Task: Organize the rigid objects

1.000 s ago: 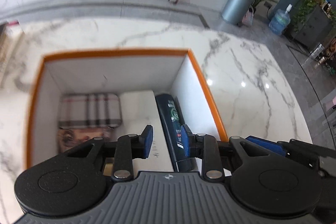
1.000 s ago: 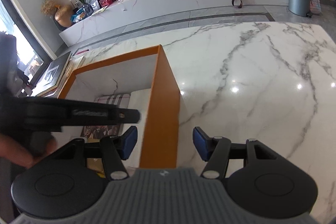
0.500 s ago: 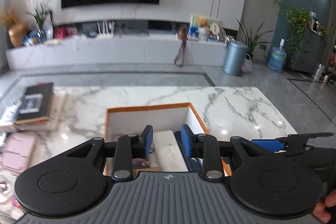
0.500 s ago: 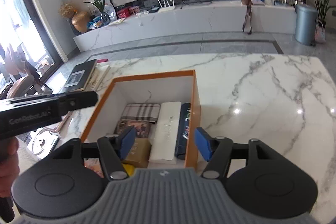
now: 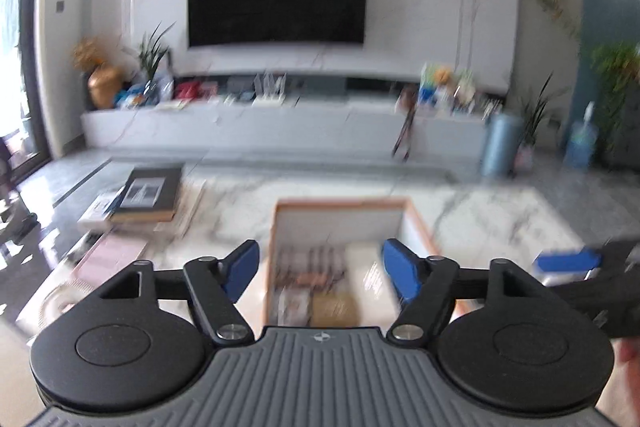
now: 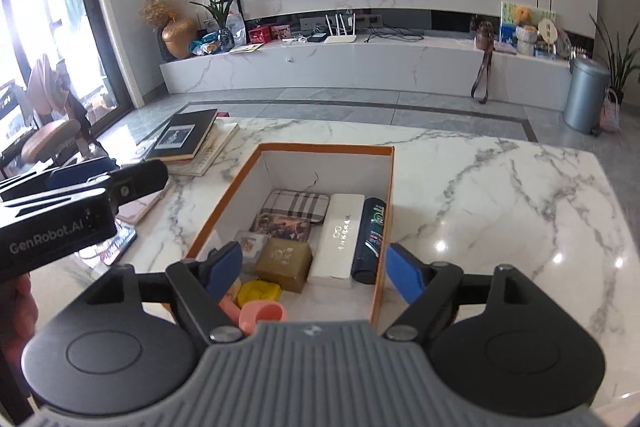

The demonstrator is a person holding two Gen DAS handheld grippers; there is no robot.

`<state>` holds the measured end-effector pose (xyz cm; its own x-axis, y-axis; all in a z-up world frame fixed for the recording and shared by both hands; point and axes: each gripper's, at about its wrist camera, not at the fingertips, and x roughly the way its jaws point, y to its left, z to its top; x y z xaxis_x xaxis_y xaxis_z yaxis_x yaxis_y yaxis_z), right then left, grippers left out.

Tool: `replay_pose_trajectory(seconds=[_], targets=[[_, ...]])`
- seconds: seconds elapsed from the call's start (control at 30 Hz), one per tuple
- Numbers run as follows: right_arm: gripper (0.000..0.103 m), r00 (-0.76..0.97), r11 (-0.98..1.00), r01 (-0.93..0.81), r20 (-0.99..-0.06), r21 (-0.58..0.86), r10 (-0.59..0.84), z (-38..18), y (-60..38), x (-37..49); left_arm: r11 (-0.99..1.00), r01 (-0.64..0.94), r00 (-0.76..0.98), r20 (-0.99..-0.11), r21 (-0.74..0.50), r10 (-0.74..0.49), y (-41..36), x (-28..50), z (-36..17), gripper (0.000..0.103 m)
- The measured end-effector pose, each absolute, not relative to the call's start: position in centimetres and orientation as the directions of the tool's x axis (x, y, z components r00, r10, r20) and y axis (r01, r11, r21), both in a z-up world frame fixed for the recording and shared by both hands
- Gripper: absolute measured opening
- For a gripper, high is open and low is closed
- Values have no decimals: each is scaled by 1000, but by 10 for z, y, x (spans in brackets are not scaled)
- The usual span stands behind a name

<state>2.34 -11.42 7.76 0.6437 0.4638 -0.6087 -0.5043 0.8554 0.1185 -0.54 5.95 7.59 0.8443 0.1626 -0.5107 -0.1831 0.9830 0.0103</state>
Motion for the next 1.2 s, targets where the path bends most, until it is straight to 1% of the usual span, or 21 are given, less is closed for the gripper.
replay_pose_trajectory(seconds=[0.1, 0.17, 0.33, 0.47, 0.6, 0.87, 1.2], targets=[[82, 646, 861, -497, -616, 109, 451, 71, -122, 14, 966, -255, 820, -517, 53, 245, 55, -11, 61, 89], [82, 637, 865, -489, -630, 115, 444, 64, -128, 12, 959, -278, 813, -518, 58, 267, 54, -18, 54, 89], [82, 625, 871, -476, -649, 124, 434, 47, -138, 3, 967, -253, 794, -577, -29, 190, 55, -28, 36, 89], [83, 635, 878, -465, -649, 111, 419, 39, -143, -2, 974, -224, 777, -608, -27, 162, 38, -37, 24, 89], [83, 642, 885, -455, -654, 95, 400, 33, -148, -5, 981, -196, 771, -619, -11, 147, 24, -39, 21, 90], [85, 633, 887, -453, -667, 93, 394, 25, -145, 0, 978, -208, 757, -635, -8, 156, 22, -35, 14, 90], [85, 630, 886, -456, -672, 85, 389, 22, -142, 1, 977, -215, 754, -634, 11, 173, 21, -34, 12, 90]])
